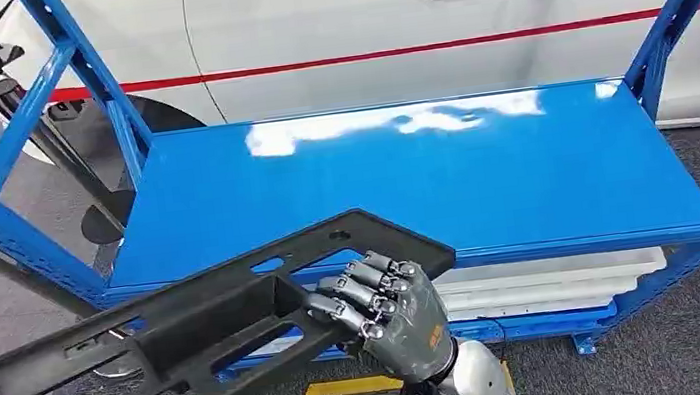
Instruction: Take the parts from the cabinet and place them on the table.
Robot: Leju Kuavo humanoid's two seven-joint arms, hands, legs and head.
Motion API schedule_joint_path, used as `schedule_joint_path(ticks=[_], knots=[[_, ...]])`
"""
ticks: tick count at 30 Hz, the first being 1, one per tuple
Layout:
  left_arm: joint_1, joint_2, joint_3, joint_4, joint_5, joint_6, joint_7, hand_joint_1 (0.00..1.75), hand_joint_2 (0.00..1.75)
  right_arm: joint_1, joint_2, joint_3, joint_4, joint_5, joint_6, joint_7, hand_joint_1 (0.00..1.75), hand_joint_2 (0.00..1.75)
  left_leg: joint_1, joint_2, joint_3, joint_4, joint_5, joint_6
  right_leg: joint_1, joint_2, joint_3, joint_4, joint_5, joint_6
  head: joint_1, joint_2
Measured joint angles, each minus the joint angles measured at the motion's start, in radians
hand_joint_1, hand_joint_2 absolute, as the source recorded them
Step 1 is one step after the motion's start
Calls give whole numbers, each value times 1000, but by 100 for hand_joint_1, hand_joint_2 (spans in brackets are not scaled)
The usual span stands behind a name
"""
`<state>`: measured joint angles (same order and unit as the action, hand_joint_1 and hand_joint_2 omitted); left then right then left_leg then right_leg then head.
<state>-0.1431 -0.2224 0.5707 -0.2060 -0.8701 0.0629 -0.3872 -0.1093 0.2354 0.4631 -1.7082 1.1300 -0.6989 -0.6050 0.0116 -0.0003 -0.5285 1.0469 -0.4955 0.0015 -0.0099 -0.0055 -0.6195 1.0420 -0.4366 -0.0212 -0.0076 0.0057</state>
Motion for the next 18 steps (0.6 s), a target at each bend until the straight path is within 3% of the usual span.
schedule_joint_path(ticks=[1, 4, 5, 6, 7, 9, 10, 11, 12, 13, 15, 16, 18], knots=[[-5, 0, -3, 0, -2, -5, 2, 0, 0, -12, 3, -11, 1, 10, 0, 11, 175, 175, -8, -1, 7, -31, -13, 4, 6, 0, -4, 3, 4, 7, 0, 0], [-6, 0, -10, 0, -6, -14, 6, 0, 0, -48, 10, -39, 11, 24, 0, 35, 175, 175, -13, -1, -3, -28, -1, 16, 0, 0, -6, -4, 18, 27, 0, 0], [-5, 0, -12, 0, -9, -14, 7, 0, 0, -54, 12, -45, 13, 24, 0, 39, 175, 175, -11, -1, -4, -38, 9, 24, 2, 0, -6, -6, 23, 34, 0, 0], [-7, -1, -14, 0, -9, -15, 7, 0, 0, -59, 12, -52, 14, 25, 0, 41, 175, 175, -3, 3, 1, -46, 23, 32, -1, 1, -11, 4, 11, 37, 0, 0], [-10, -2, -16, 0, -9, -16, 7, 0, 0, -65, 12, -57, 16, 25, 0, 41, 175, 175, -4, 4, -6, -48, 29, 38, -2, 4, -26, 36, -27, 40, 2, 0], [-12, -2, -18, 0, -10, -16, 7, 0, 0, -69, 12, -63, 20, 25, 0, 41, 175, 175, -6, 5, -21, -45, 37, 47, -3, 4, -81, 174, -116, 45, 1, 0], [-11, -2, -19, 0, -10, -16, 8, 0, 0, -69, 12, -68, 23, 25, 0, 41, 175, 175, -7, 5, -30, -43, 41, 47, -3, 4, -110, 247, -149, 47, 0, 0], [-11, -2, -19, 0, -10, -16, 8, 0, 0, -69, 12, -72, 26, 25, 0, 41, 175, 175, -7, 5, -38, -40, 44, 46, -3, 4, -122, 286, -157, 48, 1, 0], [-10, -2, -20, 0, -10, -16, 8, 0, 0, -69, 12, -75, 29, 25, 0, 41, 175, 175, -7, 5, -46, -35, 46, 45, -3, 4, -109, 275, -142, 48, 1, 0], [-10, -2, -20, 0, -10, -16, 8, 0, 0, -70, 12, -77, 30, 25, 0, 41, 175, 175, -7, 5, -52, -30, 46, 44, -3, 4, -73, 221, -111, 46, 0, 0], [-11, -2, -21, 0, -10, -17, 8, 0, 0, -73, 12, -77, 30, 25, 0, 41, 175, 175, -7, 4, -57, -20, 46, 41, -3, 4, 33, 49, -41, 38, 1, 0], [-11, -3, -21, 0, -10, -17, 8, 0, 0, -76, 12, -77, 30, 25, 0, 41, 175, 175, -8, 4, -63, -17, 47, 36, -1, 4, 51, 11, -63, 31, 0, 0], [-13, -3, -21, 0, -10, -17, 9, 0, 0, -77, 14, -78, 31, 25, 0, 41, 175, 175, -11, 5, -72, -11, 52, 22, 5, 5, 38, 8, -47, 25, 0, 0]])
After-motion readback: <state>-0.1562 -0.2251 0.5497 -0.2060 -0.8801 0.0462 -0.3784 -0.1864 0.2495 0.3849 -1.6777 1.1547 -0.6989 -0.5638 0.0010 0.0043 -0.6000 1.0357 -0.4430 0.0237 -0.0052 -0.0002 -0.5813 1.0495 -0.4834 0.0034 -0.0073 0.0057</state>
